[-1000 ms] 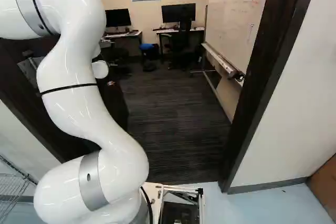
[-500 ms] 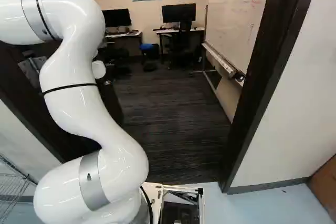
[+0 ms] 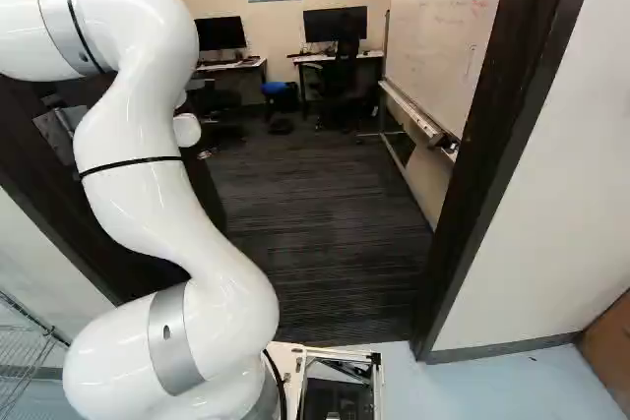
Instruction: Open the door and move inside
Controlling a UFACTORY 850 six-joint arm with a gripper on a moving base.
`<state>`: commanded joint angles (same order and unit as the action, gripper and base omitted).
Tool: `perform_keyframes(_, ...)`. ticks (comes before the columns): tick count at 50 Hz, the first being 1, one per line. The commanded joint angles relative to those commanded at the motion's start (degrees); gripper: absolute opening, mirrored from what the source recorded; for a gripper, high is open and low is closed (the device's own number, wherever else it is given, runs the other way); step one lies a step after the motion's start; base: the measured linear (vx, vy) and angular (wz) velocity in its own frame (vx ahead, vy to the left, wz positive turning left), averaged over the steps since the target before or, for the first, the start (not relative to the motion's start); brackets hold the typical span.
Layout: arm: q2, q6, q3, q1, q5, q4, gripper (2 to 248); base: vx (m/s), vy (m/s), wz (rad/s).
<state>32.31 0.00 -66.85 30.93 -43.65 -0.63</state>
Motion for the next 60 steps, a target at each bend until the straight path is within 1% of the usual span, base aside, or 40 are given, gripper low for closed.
perform_keyframes(60,-9.3,0.0,11.9,-7.3,0.0,0.0,247,0.000,0.000,0.000)
